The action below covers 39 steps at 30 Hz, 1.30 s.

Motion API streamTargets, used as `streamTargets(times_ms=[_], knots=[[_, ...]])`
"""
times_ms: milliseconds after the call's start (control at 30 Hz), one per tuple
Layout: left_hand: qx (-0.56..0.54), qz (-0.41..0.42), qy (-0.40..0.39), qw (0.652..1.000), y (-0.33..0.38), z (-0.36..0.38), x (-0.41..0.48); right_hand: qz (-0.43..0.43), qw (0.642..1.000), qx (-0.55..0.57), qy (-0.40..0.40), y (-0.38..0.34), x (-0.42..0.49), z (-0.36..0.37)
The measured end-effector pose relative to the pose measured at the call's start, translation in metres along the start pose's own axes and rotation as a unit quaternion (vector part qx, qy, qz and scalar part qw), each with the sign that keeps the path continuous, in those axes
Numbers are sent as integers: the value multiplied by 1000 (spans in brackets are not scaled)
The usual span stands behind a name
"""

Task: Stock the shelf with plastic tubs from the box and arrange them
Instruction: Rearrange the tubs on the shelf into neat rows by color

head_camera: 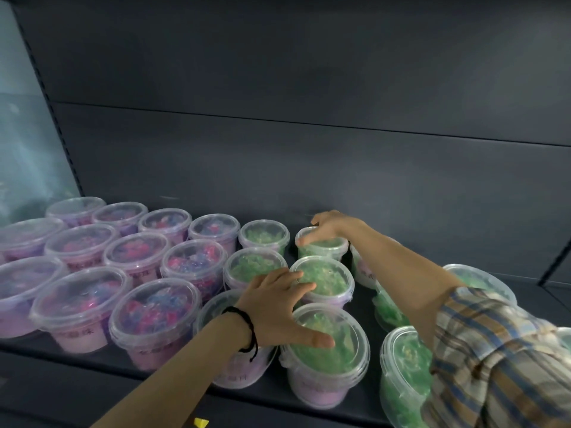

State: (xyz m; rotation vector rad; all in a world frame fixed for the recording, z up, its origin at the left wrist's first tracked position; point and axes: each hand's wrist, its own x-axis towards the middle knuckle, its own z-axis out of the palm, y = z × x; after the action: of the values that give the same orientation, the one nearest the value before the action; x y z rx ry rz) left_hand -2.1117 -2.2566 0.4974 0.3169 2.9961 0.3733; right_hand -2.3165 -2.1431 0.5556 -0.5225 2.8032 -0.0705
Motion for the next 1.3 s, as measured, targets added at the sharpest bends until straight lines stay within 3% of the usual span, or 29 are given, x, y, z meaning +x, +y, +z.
streamTargets(times_ms=[167,400,633,900,1167,1300], knots=[[-7,5,12,1000,0,1,-1,58,998,-6,36,-16,1,10],[-4,7,16,1000,-1,3,-1,-16,999,4,-44,-11,-2,-1],[-1,8,15,1000,0,1,-1,115,991,-62,23,-16,-6,8],[1,7,13,1000,0,1,-2,44,998,-25,-31,-19,-10,1],[-10,3,19,1000,0,3,-1,90,988,-115,58,-32,-11,16],[-7,3,17,1000,-2,1,0,81,987,-127,62,-29,-16,15]])
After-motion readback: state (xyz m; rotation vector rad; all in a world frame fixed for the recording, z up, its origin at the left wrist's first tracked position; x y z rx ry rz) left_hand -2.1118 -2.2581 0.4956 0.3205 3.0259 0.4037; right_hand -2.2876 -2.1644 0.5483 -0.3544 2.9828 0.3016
